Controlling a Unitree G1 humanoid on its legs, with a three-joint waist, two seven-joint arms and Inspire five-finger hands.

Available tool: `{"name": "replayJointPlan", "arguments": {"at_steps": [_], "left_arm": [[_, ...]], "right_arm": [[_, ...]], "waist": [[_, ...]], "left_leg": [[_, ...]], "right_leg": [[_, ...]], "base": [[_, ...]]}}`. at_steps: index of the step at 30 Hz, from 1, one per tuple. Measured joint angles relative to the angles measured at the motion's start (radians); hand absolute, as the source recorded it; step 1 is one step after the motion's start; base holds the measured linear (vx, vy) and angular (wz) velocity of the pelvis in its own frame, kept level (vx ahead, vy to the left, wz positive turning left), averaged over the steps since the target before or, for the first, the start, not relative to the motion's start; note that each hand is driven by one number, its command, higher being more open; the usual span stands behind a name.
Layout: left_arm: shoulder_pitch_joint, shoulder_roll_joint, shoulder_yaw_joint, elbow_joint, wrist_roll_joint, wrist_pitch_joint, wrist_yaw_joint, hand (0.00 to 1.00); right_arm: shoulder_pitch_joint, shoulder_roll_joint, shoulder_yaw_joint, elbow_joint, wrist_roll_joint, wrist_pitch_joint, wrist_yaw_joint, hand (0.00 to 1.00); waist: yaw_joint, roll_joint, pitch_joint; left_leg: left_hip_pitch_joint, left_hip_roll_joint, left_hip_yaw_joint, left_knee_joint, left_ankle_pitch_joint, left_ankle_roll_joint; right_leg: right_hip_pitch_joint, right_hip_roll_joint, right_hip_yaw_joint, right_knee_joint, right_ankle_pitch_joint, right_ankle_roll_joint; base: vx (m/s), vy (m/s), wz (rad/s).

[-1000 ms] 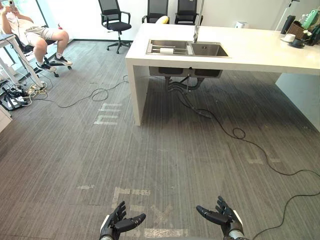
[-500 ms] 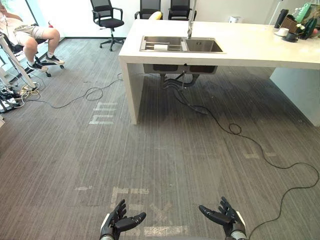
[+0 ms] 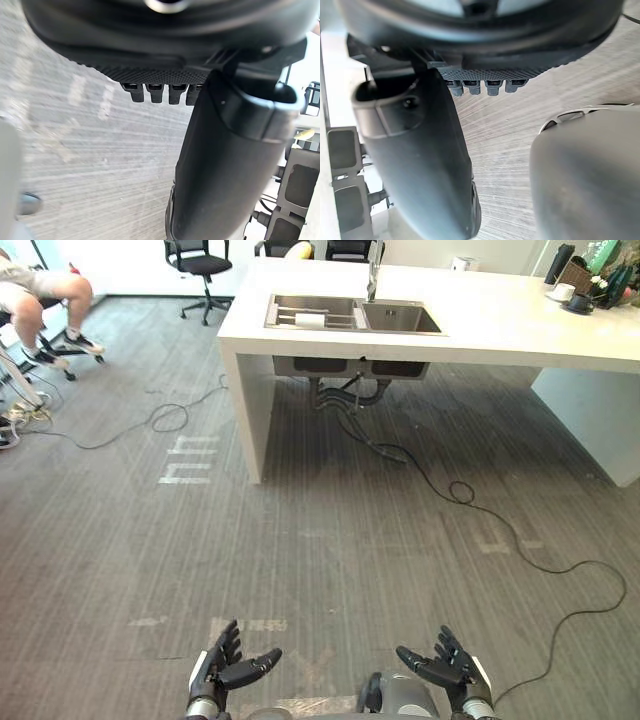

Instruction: Walk over to the sink, pick up the cup, carry it to the dishwasher, place the cup inside the dishwasher, then close the dishwasher door

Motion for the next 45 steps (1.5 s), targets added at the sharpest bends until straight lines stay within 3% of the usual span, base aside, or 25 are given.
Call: {"name": "replayJointPlan", "arguments": {"at_steps": [2,6,9,10,12,14,15,17,19,20,21,22,23,25,26,29,33,35,36,37,39,40,43,44,45], "left_arm": [[0.006,0.004,0.012,0.000,-0.001,0.004,0.000,1.00],[0.017,-0.065,0.035,-0.004,-0.014,0.006,-0.002,1.00],[0.032,-0.095,0.030,0.003,0.003,0.002,-0.008,1.00],[0.042,-0.096,0.031,0.003,0.003,-0.002,-0.009,1.00],[0.049,-0.100,0.033,0.004,0.005,-0.002,-0.010,1.00],[0.042,-0.099,0.033,-0.006,0.004,-0.002,-0.012,1.00],[0.041,-0.100,0.037,-0.026,0.004,-0.003,-0.010,1.00],[0.044,-0.113,0.050,-0.049,0.003,-0.017,-0.007,1.00],[0.057,-0.121,0.048,-0.075,0.002,-0.036,-0.001,1.00],[0.061,-0.120,0.047,-0.075,0.001,-0.040,-0.001,1.00],[0.071,-0.115,0.050,-0.075,-0.014,-0.039,-0.005,1.00],[0.071,-0.095,0.049,-0.081,-0.032,-0.049,-0.009,1.00],[0.061,-0.087,0.050,-0.069,-0.039,-0.049,0.000,1.00],[0.042,-0.080,0.049,-0.062,-0.046,-0.053,0.001,1.00],[0.037,-0.083,0.048,-0.062,-0.047,-0.058,0.003,1.00],[0.046,-0.079,0.026,-0.060,-0.052,-0.057,0.022,1.00],[0.011,-0.049,0.022,-0.063,-0.073,-0.055,0.046,1.00],[-0.011,-0.037,0.023,-0.065,-0.076,-0.054,0.048,1.00],[-0.017,-0.035,0.023,-0.070,-0.076,-0.054,0.052,1.00],[-0.009,-0.034,0.026,-0.083,-0.076,-0.054,0.064,1.00],[0.011,-0.037,0.037,-0.117,-0.076,-0.063,0.091,1.00],[0.013,-0.042,0.040,-0.121,-0.076,-0.065,0.098,1.00],[0.055,-0.092,0.051,-0.232,-0.109,-0.106,0.126,1.00],[0.065,-0.110,0.050,-0.282,-0.115,-0.108,0.126,1.00],[0.077,-0.126,0.047,-0.349,-0.115,-0.109,0.125,1.00]], "right_arm": [[0.016,-0.002,0.000,-0.012,0.005,-0.001,0.011,1.00],[0.015,-0.007,-0.004,-0.015,0.010,-0.001,0.010,1.00],[0.016,-0.010,-0.004,-0.010,0.009,-0.001,0.007,1.00],[0.019,-0.009,-0.005,-0.008,0.009,0.000,0.005,1.00],[0.020,-0.015,-0.028,-0.008,0.010,0.000,0.004,1.00],[0.016,-0.024,-0.052,-0.009,0.011,0.000,0.001,1.00],[0.010,-0.025,-0.072,-0.010,0.013,0.003,-0.003,1.00],[0.004,-0.026,-0.093,-0.017,0.029,0.003,-0.013,1.00],[0.014,-0.023,-0.081,-0.041,0.031,0.003,-0.015,1.00],[0.013,-0.019,-0.071,-0.042,0.031,0.003,-0.015,1.00],[0.022,0.000,-0.049,-0.043,0.029,0.003,-0.015,1.00],[0.022,0.020,-0.040,-0.044,0.028,0.003,-0.015,1.00],[0.024,0.024,-0.036,-0.037,0.026,0.003,-0.013,1.00],[0.019,0.025,-0.035,-0.017,0.015,0.005,-0.009,1.00],[0.006,0.026,-0.031,0.007,-0.005,0.007,-0.008,1.00],[0.004,0.027,0.003,0.036,-0.008,0.007,-0.002,1.00],[0.002,0.027,0.028,0.036,-0.012,-0.002,-0.001,1.00],[0.002,0.026,0.027,0.036,-0.011,-0.011,-0.003,1.00],[0.006,0.028,0.027,0.035,-0.011,-0.011,0.000,1.00],[0.017,0.034,0.028,0.033,-0.011,-0.011,0.001,1.00],[0.032,0.040,0.030,0.020,-0.010,-0.005,0.009,1.00],[0.031,0.034,0.027,0.017,-0.009,0.001,0.013,1.00],[0.012,0.010,0.045,-0.031,-0.011,0.026,0.019,1.00],[0.010,0.007,0.047,-0.044,-0.011,0.033,0.019,1.00],[0.009,0.002,0.049,-0.046,-0.011,0.045,0.018,1.00]], "waist": [[-0.004,-0.009,-0.005],[-0.009,0.031,-0.033],[-0.022,0.053,-0.040],[-0.022,0.062,-0.039],[-0.014,0.050,-0.031],[-0.005,0.050,-0.029],[-0.001,0.044,-0.025],[0.006,0.044,-0.022],[0.031,0.053,-0.019],[0.040,0.050,-0.021],[0.057,0.035,-0.031],[0.057,-0.003,-0.049],[0.054,-0.022,-0.057],[0.054,-0.033,-0.069],[0.052,-0.043,-0.061],[0.049,-0.027,-0.045],[0.035,-0.020,-0.042],[0.029,-0.020,-0.042],[0.027,-0.021,-0.041],[0.027,-0.023,-0.041],[0.022,-0.030,-0.043],[0.023,-0.021,-0.046],[0.029,0.004,-0.049],[0.028,0.016,-0.042],[0.029,0.030,-0.033]], "left_leg": [[0.064,0.030,-0.009,-0.005,-0.039,-0.050],[0.000,0.114,-0.062,0.203,-0.014,-0.064],[-0.165,0.201,-0.074,0.548,0.105,-0.010],[-0.218,0.218,-0.052,0.661,0.087,0.003],[-0.290,0.174,-0.009,0.653,0.049,0.010],[-0.340,0.110,0.030,0.518,0.027,0.014],[-0.371,0.045,0.065,0.370,0.028,0.013],[-0.430,-0.036,0.087,0.153,0.094,0.013],[-0.474,-0.051,0.098,-0.047,0.260,0.015],[-0.477,-0.043,0.098,-0.023,0.313,0.044],[-0.482,-0.047,0.109,0.035,0.348,0.111],[-0.487,-0.065,0.135,0.090,0.296,0.144],[-0.484,-0.077,0.140,0.107,0.264,0.152],[-0.468,-0.107,0.137,0.122,0.224,0.163],[-0.421,-0.128,0.132,0.124,0.174,0.173],[-0.270,-0.131,0.110,0.077,0.124,0.165],[-0.123,-0.107,0.041,-0.044,0.117,0.137],[-0.092,-0.099,0.006,-0.055,0.101,0.109],[-0.066,-0.096,-0.008,-0.057,0.086,0.083],[-0.032,-0.093,-0.014,-0.056,0.065,0.051],[0.013,-0.084,-0.017,-0.043,0.023,0.009],[0.018,-0.073,-0.017,-0.041,0.018,0.002],[-0.093,0.013,-0.012,0.200,0.027,-0.022],[-0.150,0.047,-0.015,0.331,0.054,-0.036],[-0.214,0.093,-0.018,0.502,0.130,-0.028]], "right_leg": [[0.020,-0.002,-0.006,0.023,0.107,-0.041],[0.043,0.053,-0.048,0.094,-0.031,-0.084],[0.141,0.105,-0.084,0.019,-0.083,-0.104],[0.209,0.130,-0.087,-0.045,-0.079,-0.130],[0.314,0.140,-0.087,-0.145,-0.059,-0.128],[0.370,0.132,-0.084,-0.203,-0.054,-0.124],[0.410,0.116,-0.084,-0.237,-0.054,-0.124],[0.463,0.096,-0.072,-0.280,-0.057,-0.119],[0.525,0.105,-0.029,-0.306,-0.101,-0.061],[0.541,0.105,-0.015,-0.300,-0.122,-0.051],[0.558,0.086,0.017,-0.285,-0.168,-0.054],[0.552,0.052,0.041,-0.223,-0.194,-0.061],[0.511,0.023,0.069,-0.126,-0.193,-0.061],[0.413,-0.028,0.109,0.101,-0.142,-0.008],[0.322,-0.076,0.132,0.333,-0.002,0.027],[0.228,-0.085,0.102,0.504,-0.037,0.026],[0.116,-0.020,-0.015,0.177,-0.091,0.023],[0.072,-0.008,-0.012,0.003,-0.058,0.016],[0.055,-0.007,-0.006,-0.064,-0.005,0.003],[0.050,-0.012,-0.005,-0.090,0.052,-0.027],[0.051,-0.021,-0.005,-0.057,0.142,-0.040],[0.049,-0.017,-0.018,-0.041,0.127,-0.048],[0.063,0.029,-0.047,-0.033,0.044,-0.075],[0.083,0.043,-0.058,-0.038,0.028,-0.084],[0.129,0.062,-0.068,-0.056,0.010,-0.097]], "base": [[0.46,-0.344,0.14],[0.44,-0.313,0.09],[0.37,-0.251,0.18],[0.47,-0.244,0.11],[0.41,-0.157,-0.05],[0.39,-0.053,-0.03],[0.49,0.009,-0.03],[0.40,0.044,-0.18],[0.38,0.118,-0.54],[0.44,0.204,-0.67],[0.51,0.223,-0.63],[0.65,0.240,-0.46],[0.54,0.176,-0.10],[0.47,0.160,0.14],[0.53,0.180,0.09],[0.46,0.135,0.10],[0.47,0.038,0.45],[0.38,-0.066,0.55],[0.39,-0.100,0.57],[0.40,-0.143,0.54],[0.44,-0.218,0.53],[0.45,-0.268,0.38],[0.45,-0.334,0.07],[0.26,-0.218,0.10],[0.31,-0.217,0.10]]}}
